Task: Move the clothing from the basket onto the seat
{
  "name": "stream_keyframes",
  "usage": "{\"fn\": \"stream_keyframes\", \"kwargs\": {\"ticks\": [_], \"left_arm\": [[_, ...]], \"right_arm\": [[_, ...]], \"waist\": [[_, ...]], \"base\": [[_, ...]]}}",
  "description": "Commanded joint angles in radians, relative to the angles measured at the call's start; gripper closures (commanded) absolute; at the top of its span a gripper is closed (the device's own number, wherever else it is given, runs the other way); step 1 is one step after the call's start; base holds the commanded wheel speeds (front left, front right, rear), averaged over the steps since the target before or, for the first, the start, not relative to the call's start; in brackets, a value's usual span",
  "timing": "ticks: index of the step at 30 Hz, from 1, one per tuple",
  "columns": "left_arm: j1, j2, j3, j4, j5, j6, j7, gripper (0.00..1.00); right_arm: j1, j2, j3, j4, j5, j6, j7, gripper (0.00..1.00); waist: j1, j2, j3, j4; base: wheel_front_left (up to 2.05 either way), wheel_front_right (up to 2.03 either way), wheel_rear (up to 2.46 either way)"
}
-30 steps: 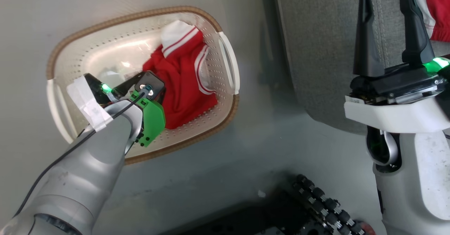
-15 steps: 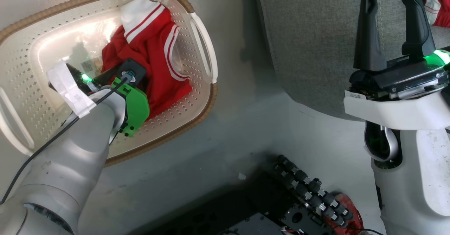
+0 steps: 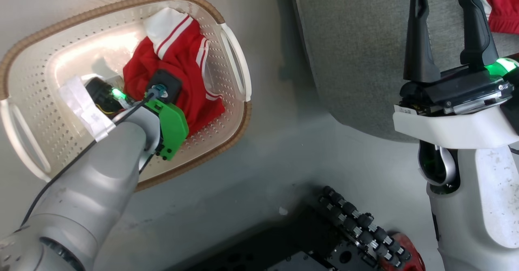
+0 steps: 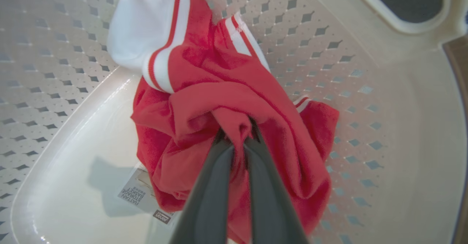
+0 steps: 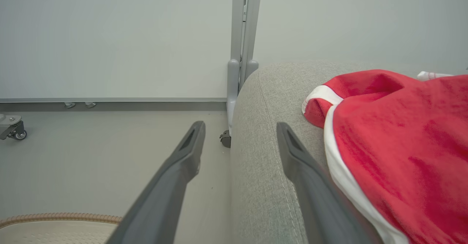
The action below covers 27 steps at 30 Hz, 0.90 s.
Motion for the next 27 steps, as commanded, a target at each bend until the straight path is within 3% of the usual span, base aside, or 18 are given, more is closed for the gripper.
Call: {"fn": "stream_keyframes", "kwargs": {"ticks": [1, 9, 19, 27], "left_arm": [[0.016, -0.012, -0.009, -0.004, -0.017, -0.002, -0.024, 1.0], [0.086, -0.073, -0.037, -0.014, -0.007, 0.0, -0.138, 1.0], [0.33, -0.06, 0.168, -0.346, 0.07, 0.056, -0.141, 1.0], [0.504, -0.083, 0.375, -0.534, 0.144, 0.061, -0.142, 1.0]], "right_arm": [[0.005, 0.0, -0.004, 0.006, -0.008, -0.001, -0.003, 0.0], [0.055, -0.001, 0.001, 0.058, -0.056, -0.001, -0.003, 0.0], [0.177, -0.024, 0.026, 0.137, -0.078, -0.001, -0.003, 0.0], [0.265, -0.043, 0.055, 0.182, -0.078, -0.001, -0.003, 0.0]], "waist": [[-0.0001, 0.0, -0.054, 0.028], [-0.0001, 0.0, -0.257, 0.101], [-0.0001, 0.0, -0.558, 0.171], [-0.0001, 0.0, -0.726, 0.189]], "base": [[0.0, 0.0, 0.0], [0.0, 0.0, 0.0], [0.0, 0.0, 0.0], [0.0, 0.0, 0.0]]}}
